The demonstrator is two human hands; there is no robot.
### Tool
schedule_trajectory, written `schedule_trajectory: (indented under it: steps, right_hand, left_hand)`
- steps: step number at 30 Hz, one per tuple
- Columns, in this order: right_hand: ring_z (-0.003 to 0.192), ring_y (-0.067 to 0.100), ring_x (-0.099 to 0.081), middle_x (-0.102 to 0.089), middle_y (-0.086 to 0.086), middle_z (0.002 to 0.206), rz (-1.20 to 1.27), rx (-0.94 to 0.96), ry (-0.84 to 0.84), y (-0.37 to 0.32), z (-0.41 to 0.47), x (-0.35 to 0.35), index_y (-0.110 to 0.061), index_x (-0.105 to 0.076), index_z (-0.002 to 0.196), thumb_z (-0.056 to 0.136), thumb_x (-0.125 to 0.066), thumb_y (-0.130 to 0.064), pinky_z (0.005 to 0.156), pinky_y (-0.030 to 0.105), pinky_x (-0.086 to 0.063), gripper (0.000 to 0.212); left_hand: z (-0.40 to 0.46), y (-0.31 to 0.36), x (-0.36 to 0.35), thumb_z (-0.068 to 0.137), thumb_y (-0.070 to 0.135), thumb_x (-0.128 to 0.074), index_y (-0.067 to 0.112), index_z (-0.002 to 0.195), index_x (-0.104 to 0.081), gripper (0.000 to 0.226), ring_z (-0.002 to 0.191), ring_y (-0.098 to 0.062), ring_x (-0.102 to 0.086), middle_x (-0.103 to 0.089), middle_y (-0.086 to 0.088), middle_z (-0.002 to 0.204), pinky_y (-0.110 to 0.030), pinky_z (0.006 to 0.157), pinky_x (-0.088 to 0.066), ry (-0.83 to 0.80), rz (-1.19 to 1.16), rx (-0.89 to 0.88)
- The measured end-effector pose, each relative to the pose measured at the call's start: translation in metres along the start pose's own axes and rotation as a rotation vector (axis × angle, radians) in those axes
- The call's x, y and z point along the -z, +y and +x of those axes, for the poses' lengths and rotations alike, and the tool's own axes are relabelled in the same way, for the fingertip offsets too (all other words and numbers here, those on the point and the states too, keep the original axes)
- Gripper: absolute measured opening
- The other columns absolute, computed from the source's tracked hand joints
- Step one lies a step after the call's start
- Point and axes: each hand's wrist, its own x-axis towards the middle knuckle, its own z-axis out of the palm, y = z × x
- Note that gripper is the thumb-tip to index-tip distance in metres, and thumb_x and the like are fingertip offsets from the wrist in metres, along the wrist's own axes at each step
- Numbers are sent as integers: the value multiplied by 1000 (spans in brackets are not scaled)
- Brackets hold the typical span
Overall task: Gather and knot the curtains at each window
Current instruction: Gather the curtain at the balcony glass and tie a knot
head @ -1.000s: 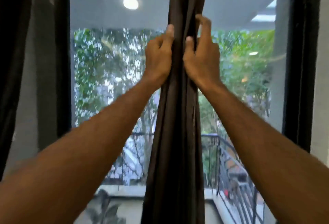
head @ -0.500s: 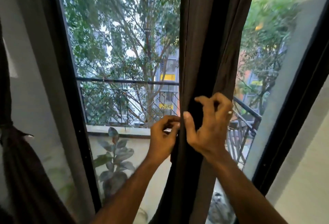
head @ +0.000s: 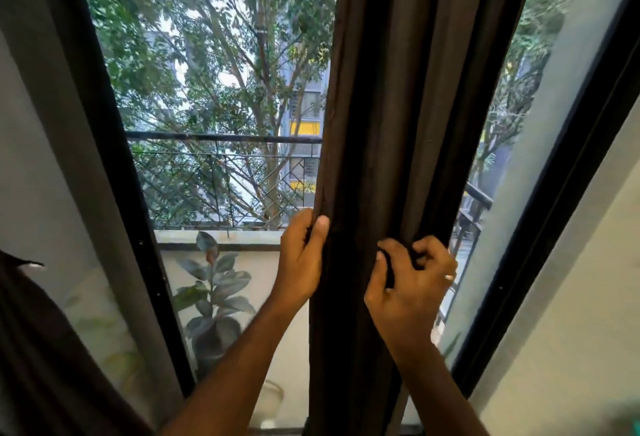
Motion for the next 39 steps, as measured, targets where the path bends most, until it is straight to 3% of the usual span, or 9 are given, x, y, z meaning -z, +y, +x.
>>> schedule_trajectory:
  steps: [2,6,10,14,18,23,28,33,39]
  right_hand:
    - [94,31,-51,-51,15,109,-62,-38,21,-10,-1,0,-12,-76,103,83,-77,-20,75,48,-46,22]
    - [107,34,-56,-58,14,118,-128,-178,-49,-23,-3,-6,-11,-67,123,82,-79,-38,87,48,-43,51]
    - [107,32,-59,-62,10,114,-58,-466,-20,-29,-9,-18,-10,-58,134,83,-82,-31,89,48,-45,61]
    - [98,35,-63,-66,10,106,-96,-359,-101,-38,-22,-29,-11,-68,114,87,-71,-35,78,48,-50,36]
    - [83,31,-64,-67,11,90,68,-273,-33,-36,-28,-28,-2,-69,98,95,-64,-18,72,47,-54,17]
    - [70,22,-54,-61,7,75,116,-239,-23,-36,-36,-24,-6,-66,80,96,-63,-18,64,43,-49,21]
    - [67,20,-55,-60,0,69,149,-138,-142,-25,-33,-17,-13,-63,74,92,-67,-17,68,35,-39,20]
    - [65,23,-61,-61,-1,66,198,-78,-197,-18,-27,-11,-14,-65,73,88,-56,-14,67,36,-36,18]
    - [61,19,-56,-58,-1,64,305,-47,-237,-14,-24,6,-14,-63,72,93,-54,-18,65,33,-33,24]
  left_hand:
    - [-4,2,6,100,36,-56,7,94,-60,30,84,-39,-57,-58,-16,87,-56,74,-50,4,71,-50]
    - [-4,0,28,94,18,-64,13,97,-71,9,91,-20,-66,-67,1,93,-35,76,-52,-26,107,-102]
    - [-6,-3,41,91,20,-70,27,98,-74,11,103,-14,-63,-64,15,104,-46,78,-59,82,124,-140]
    - [-5,-11,42,90,34,-70,27,94,-76,10,104,-10,-53,-53,13,102,-59,74,-55,185,206,-150]
    - [-7,4,43,86,15,-71,13,92,-75,7,90,-13,-57,-60,4,89,-39,79,-50,167,263,-272]
    - [-14,16,35,83,9,-74,9,84,-71,3,90,-10,-60,-61,20,90,-25,81,-48,169,285,-329]
    - [-36,27,14,85,5,-73,2,86,-75,3,93,-13,-68,-72,0,92,-26,82,-54,183,275,-306]
    - [-51,39,-10,84,-3,-72,0,83,-71,4,87,-2,-66,-70,1,91,-16,79,-51,175,322,-305]
    - [-69,53,-29,85,0,-69,1,81,-67,4,90,-7,-65,-68,2,93,-22,78,-52,254,408,-318]
